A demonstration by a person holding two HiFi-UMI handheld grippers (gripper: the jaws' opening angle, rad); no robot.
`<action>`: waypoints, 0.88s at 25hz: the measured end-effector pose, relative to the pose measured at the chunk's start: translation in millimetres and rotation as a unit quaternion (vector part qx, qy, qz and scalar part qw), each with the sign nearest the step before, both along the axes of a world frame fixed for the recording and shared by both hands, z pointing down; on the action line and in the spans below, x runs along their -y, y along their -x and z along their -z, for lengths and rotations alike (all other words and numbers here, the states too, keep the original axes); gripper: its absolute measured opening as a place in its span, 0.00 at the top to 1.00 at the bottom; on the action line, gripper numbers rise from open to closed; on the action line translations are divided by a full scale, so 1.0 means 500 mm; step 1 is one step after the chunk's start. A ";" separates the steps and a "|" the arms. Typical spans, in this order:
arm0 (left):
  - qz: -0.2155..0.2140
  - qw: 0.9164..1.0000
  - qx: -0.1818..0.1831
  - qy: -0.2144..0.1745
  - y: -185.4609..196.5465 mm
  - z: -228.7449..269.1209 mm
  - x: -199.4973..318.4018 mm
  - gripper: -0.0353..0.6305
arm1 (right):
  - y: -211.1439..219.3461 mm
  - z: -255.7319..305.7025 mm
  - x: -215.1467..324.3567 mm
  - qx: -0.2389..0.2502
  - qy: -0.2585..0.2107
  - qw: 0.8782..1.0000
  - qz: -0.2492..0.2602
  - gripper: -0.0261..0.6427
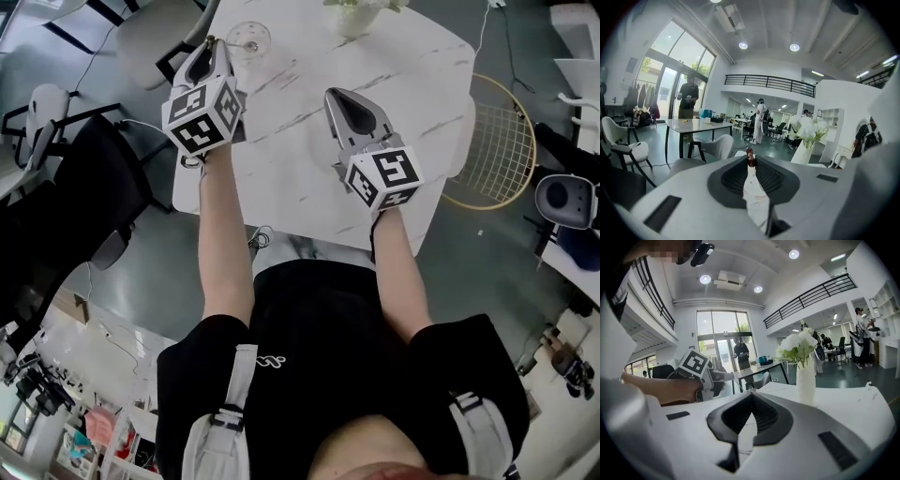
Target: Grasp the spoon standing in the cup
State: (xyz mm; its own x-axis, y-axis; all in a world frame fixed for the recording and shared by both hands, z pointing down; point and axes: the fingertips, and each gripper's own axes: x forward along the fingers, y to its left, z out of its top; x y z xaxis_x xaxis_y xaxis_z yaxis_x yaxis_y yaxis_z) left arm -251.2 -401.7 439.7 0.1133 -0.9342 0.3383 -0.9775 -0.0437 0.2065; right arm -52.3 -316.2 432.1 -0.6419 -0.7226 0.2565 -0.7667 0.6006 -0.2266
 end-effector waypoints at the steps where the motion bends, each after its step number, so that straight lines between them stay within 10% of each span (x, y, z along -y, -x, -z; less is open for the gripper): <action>1: 0.005 1.000 -0.001 -0.007 0.001 0.013 -0.012 0.86 | -0.002 0.006 -0.004 0.006 -0.003 1.000 0.002 0.95; 22: 0.136 0.987 0.006 -0.085 -0.027 0.185 -0.388 0.86 | -0.056 0.173 -0.094 0.027 -0.093 0.995 0.016 0.95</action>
State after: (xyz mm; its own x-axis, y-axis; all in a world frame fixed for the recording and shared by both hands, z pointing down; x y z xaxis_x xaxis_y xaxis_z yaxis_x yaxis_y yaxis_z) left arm -237.6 -207.7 347.4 -0.1528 -0.9728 0.1741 -0.9601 0.1879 0.2073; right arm -24.4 -269.3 345.8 -0.6745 -0.7333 0.0856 -0.7363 0.6599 -0.1497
